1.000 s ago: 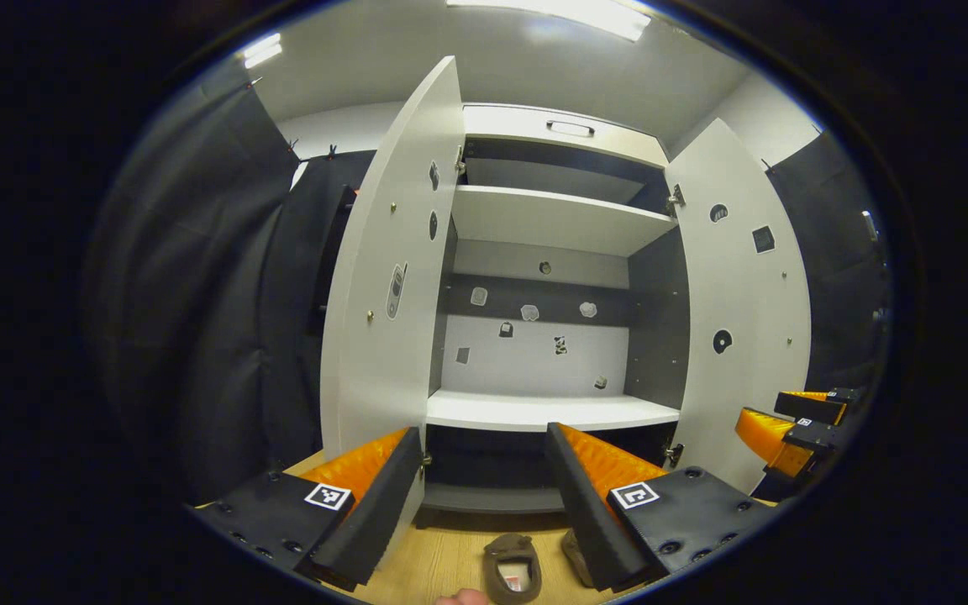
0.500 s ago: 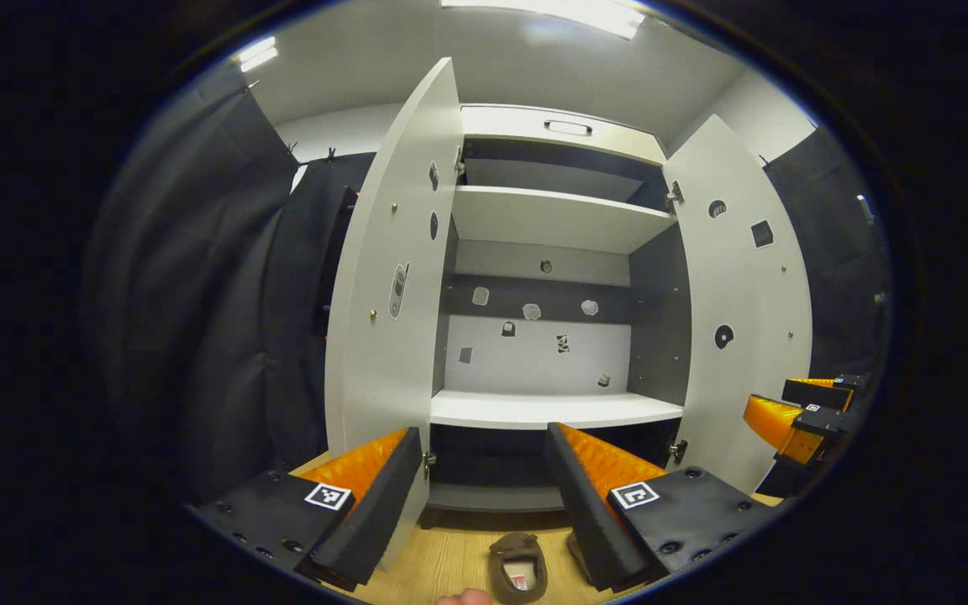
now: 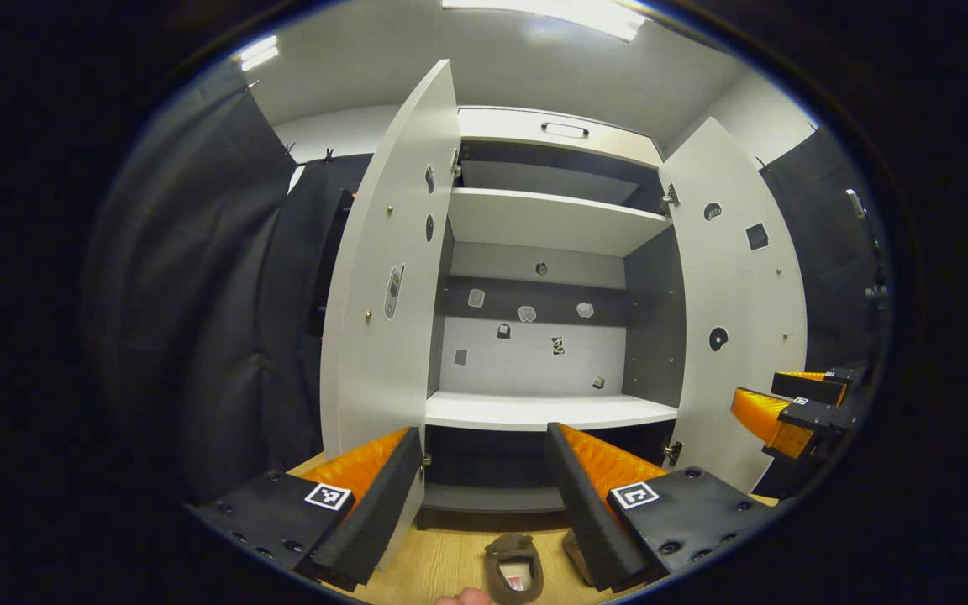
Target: Grab one shoe with the right hand and put it into the shoe cabinet, grab the other shoe with the left hand and put it into the shoe cabinet; then close the right door with the right hand and the left door with the left hand.
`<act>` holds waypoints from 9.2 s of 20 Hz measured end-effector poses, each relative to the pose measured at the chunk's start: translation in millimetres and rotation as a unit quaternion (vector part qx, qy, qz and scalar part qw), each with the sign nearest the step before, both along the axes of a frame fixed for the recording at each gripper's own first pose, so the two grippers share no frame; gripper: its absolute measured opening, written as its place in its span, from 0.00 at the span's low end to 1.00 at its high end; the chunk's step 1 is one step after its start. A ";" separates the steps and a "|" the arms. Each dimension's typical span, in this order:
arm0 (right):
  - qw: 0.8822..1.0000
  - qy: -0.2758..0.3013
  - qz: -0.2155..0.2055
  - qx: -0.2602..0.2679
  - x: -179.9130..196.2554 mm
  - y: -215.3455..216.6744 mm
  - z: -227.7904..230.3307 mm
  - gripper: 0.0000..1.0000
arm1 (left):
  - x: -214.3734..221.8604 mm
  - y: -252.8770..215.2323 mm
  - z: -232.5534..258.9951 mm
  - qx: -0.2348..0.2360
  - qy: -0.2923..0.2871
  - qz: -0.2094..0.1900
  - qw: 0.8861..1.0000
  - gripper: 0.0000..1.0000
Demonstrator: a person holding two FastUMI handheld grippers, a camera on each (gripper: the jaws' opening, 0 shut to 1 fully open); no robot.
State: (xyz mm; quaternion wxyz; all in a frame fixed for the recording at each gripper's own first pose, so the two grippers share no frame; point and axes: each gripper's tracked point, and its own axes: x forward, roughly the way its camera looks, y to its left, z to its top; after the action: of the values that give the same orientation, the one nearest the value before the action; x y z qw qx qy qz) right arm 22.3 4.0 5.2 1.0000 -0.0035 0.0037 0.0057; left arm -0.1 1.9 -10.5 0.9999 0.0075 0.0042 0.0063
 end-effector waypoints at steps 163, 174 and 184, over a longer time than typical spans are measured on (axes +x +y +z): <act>0.995 0.088 0.016 0.042 -14.5 -28.5 -63.6 0.94 | 70.4 8.1 -402.5 -0.013 0.391 -0.038 0.920 0.98; 0.994 0.097 0.031 0.040 -8.8 -19.9 -69.5 0.94 | 82.8 1.5 -400.0 -0.015 0.364 -0.026 0.931 0.30; 0.993 0.095 0.051 0.047 -9.2 -4.8 -72.5 0.94 | 19.5 -8.2 -231.6 0.017 0.279 -0.002 0.960 0.11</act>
State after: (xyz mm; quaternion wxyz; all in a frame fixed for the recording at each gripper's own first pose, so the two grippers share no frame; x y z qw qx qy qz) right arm 13.1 -0.8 -67.3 0.9926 0.0443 0.0978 0.0575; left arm 19.3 -6.3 -242.1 0.9588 0.0259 0.2830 0.0026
